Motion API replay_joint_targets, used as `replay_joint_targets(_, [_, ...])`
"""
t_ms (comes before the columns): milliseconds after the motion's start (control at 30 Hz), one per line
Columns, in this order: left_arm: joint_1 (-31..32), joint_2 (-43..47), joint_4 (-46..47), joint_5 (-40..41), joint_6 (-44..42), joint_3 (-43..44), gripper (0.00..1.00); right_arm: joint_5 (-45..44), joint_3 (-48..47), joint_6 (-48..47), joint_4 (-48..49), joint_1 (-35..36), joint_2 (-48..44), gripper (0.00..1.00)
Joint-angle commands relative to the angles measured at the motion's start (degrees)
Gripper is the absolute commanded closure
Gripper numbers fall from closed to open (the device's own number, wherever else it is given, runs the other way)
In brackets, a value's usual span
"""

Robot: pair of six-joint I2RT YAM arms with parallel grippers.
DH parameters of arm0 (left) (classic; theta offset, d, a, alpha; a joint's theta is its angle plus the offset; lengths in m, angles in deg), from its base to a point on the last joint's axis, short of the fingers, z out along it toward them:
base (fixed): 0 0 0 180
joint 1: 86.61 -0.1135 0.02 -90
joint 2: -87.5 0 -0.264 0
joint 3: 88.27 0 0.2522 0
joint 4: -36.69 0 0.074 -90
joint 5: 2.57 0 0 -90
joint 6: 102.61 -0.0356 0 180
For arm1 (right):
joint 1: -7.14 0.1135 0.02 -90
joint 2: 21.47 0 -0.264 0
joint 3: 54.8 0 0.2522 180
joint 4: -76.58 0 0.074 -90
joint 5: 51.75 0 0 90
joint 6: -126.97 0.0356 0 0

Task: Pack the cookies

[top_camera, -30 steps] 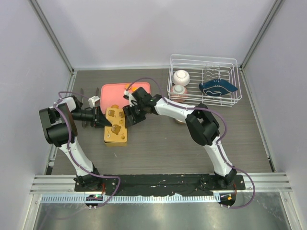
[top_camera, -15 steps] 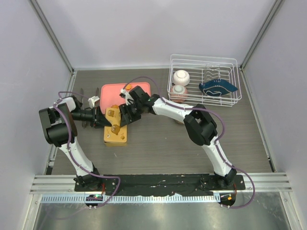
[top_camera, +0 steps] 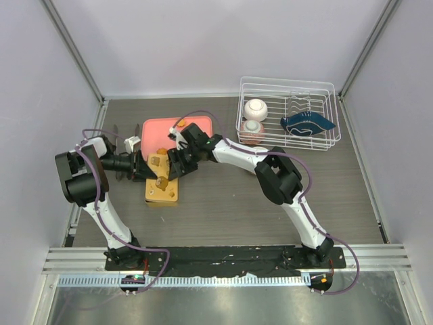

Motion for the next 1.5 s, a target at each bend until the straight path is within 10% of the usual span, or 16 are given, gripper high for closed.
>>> replay_joint_targets(0, [-0.24, 0.27, 0.19, 1.03, -1.33, 1.46, 0.66, 1.59, -2.82, 0.52, 2.81, 0.53, 0.47, 0.41])
replay_joint_targets(1467, [-0.24, 8.36, 1.42, 11.31, 0.17, 1.81, 0.41, 2.91, -4.13, 2.01, 3.25, 0.62, 0.29, 0.42])
